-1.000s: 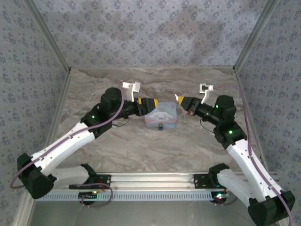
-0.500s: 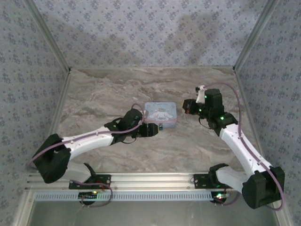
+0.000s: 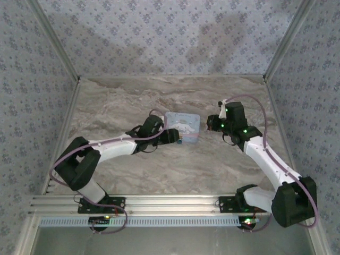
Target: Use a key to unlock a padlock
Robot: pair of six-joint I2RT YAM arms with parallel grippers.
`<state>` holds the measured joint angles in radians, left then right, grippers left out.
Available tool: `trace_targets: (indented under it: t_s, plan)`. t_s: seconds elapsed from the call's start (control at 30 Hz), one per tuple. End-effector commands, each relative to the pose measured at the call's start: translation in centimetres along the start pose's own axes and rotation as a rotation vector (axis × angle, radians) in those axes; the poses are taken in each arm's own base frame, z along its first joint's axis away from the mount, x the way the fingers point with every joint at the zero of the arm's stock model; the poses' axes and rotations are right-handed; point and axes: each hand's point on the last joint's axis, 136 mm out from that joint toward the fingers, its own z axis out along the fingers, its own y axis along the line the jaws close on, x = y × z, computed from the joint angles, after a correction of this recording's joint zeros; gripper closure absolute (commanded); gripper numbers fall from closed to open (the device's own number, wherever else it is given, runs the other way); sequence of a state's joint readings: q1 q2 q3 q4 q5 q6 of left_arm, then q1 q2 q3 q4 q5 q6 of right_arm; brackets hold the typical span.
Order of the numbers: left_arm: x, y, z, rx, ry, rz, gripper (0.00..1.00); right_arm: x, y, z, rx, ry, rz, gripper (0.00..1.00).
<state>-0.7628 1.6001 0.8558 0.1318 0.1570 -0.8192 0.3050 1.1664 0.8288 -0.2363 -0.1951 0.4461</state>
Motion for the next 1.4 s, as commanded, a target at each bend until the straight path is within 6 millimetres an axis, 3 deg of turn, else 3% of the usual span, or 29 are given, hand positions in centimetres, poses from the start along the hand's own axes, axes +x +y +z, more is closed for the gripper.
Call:
trace_targets:
  t_s: [0.0,0.13,0.33,0.37,0.4,0.43,0.7,0.97,1.37]
  plan:
    - [-3.2,-2.5,0.0,0.071,-0.072,0.053,0.31,0.8,-1.0,1.2,0.048,0.021,-0.029,1.0]
    - [-3.0,-2.3,0.4,0.076,-0.049,0.078,0.31,0.7,-0.9,2.4,0.07,0.037,-0.064,1.0]
    - [-0.5,-1.6,0.1,0.113,-0.014,0.087,0.22,-1.2,-0.5,3.7,0.127,0.036,-0.149,1.0]
    - [-0.2,-1.5,0.1,0.115,-0.011,0.097,0.17,-1.7,-0.5,4.0,0.139,0.033,-0.161,1.0]
    - [0.2,-1.5,0.1,0.115,-0.007,0.109,0.04,-2.2,-0.6,4.3,0.151,0.031,-0.173,1.0]
    - [0.6,-1.4,0.1,0.108,-0.002,0.12,0.02,-2.8,-0.5,4.5,0.16,0.027,-0.182,1.0]
    - [1.2,-0.6,1.0,0.022,-0.117,0.282,0.02,-6.4,-0.5,8.1,0.213,0.026,-0.233,1.0]
    - [2.3,-0.7,3.7,0.055,-0.18,0.401,0.02,-6.2,-1.8,11.5,0.248,0.08,-0.239,1.0]
    - [3.6,-2.7,7.4,0.129,-0.139,0.54,0.04,-5.8,-3.1,13.7,0.262,0.113,-0.259,1.0]
